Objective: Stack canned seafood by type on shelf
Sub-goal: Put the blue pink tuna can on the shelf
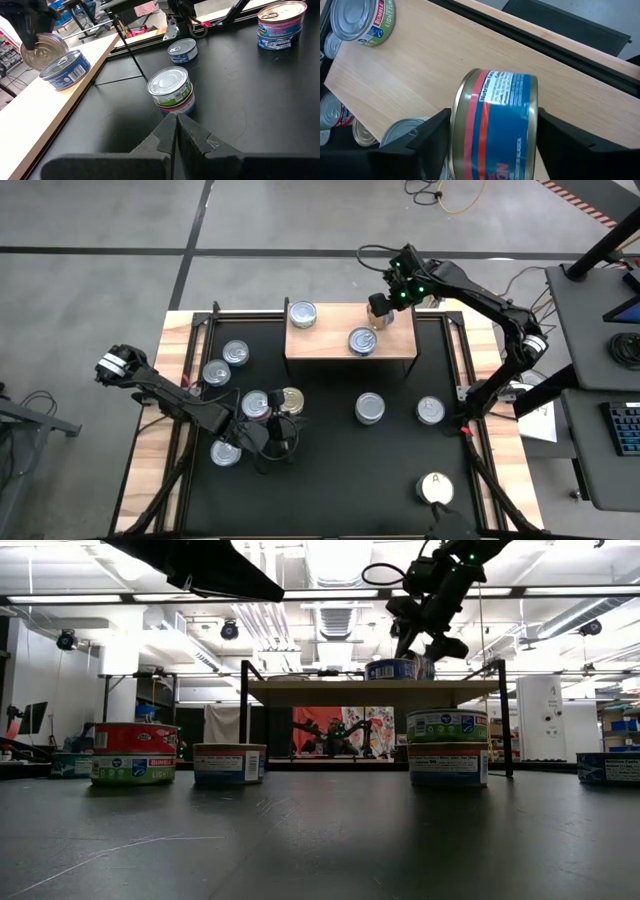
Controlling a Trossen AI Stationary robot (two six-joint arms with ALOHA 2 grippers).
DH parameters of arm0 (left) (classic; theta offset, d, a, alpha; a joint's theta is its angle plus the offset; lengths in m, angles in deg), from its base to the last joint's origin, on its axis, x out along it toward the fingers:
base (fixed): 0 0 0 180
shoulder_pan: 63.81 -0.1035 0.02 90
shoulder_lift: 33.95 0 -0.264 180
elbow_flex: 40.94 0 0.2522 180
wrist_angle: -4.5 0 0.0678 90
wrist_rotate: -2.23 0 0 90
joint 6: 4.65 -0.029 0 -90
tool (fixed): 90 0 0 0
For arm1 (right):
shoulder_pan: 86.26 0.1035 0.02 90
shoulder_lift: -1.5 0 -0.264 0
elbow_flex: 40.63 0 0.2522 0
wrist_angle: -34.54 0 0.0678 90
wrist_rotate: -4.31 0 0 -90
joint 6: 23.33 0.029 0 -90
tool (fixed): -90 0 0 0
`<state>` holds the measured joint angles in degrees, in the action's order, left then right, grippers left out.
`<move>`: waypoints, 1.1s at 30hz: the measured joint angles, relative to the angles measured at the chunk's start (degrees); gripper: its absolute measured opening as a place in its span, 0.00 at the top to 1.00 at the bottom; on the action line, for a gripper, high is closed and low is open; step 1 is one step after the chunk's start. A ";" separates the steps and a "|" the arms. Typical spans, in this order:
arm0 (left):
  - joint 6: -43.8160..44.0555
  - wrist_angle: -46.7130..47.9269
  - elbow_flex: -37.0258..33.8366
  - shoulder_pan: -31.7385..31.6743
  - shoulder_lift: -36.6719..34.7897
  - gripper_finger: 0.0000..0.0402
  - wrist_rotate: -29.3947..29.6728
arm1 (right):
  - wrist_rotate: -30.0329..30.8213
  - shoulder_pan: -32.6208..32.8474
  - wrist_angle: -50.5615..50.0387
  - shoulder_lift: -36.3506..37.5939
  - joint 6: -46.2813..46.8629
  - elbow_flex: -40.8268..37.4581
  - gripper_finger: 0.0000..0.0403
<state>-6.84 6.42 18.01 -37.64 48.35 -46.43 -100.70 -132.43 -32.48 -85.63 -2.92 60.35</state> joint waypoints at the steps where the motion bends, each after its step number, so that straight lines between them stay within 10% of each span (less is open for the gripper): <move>1: 0.00 0.00 0.00 0.01 0.00 1.00 0.00 | 0.00 0.00 -0.02 0.00 0.04 0.00 0.33; 33: 0.00 0.44 0.00 -0.01 0.00 1.00 0.15 | 6.94 0.02 -6.66 0.05 -4.03 3.68 0.52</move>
<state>-6.84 6.87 18.01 -37.66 48.35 -46.28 -93.75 -132.41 -39.14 -85.58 -6.95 64.02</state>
